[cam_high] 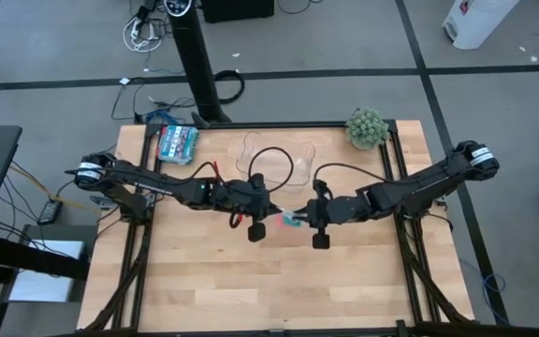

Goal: Roll bandage
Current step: Close the transparent zip bag, then put the transparent zip bag into the transparent bin

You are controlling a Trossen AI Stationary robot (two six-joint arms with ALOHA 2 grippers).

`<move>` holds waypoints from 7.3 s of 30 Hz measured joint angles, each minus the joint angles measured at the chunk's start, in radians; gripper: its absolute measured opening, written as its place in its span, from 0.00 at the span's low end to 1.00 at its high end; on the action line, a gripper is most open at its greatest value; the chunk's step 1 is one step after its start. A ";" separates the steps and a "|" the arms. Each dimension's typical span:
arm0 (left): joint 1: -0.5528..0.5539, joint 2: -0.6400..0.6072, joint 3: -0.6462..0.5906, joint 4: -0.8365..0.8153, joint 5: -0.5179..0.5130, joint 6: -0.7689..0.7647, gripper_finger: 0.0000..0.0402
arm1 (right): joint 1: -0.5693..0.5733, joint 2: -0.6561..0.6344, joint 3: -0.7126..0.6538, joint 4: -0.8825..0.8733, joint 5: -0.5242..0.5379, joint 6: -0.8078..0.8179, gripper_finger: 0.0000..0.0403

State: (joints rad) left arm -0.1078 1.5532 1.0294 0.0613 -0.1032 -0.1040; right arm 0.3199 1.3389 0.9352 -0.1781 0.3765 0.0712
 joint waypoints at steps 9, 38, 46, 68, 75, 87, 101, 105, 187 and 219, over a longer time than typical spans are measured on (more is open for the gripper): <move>0.002 0.000 0.000 -0.009 0.000 -0.003 0.01 | -0.001 -0.045 0.001 0.083 0.047 -0.024 0.30; 0.004 0.000 0.000 0.028 -0.021 0.021 0.00 | -0.100 0.017 0.001 0.164 -0.068 -0.075 0.22; 0.004 0.000 0.000 0.045 -0.031 0.021 0.00 | -0.104 0.017 0.001 0.154 -0.085 -0.102 0.01; 0.024 -0.010 0.048 -0.048 -0.059 0.078 0.32 | -0.107 0.018 0.000 0.104 -0.085 -0.134 0.00; 0.026 -0.010 0.048 -0.055 -0.060 0.101 0.32 | -0.106 0.018 0.000 0.137 -0.096 -0.148 0.00; 0.029 -0.008 0.048 -0.021 0.042 0.174 0.02 | -0.107 0.018 0.000 0.157 -0.140 -0.146 0.00; 0.030 -0.005 0.046 0.002 -0.016 0.174 0.00 | -0.103 0.016 -0.052 0.099 -0.104 0.034 0.00; 0.030 -0.006 0.046 0.011 -0.016 0.172 0.00 | -0.093 0.017 -0.083 0.099 -0.075 0.068 0.00; 0.042 -0.068 0.046 -0.081 0.006 0.122 0.00 | 0.011 0.047 -0.043 -0.257 0.156 0.261 0.01; 0.204 -0.115 0.145 -0.141 -0.015 0.164 0.00 | 0.051 -0.204 -0.045 -0.304 0.205 0.242 0.19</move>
State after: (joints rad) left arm 0.0964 1.4382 1.1742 -0.0792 -0.1184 0.0602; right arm 0.3714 1.1353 0.8898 -0.4822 0.5811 0.3128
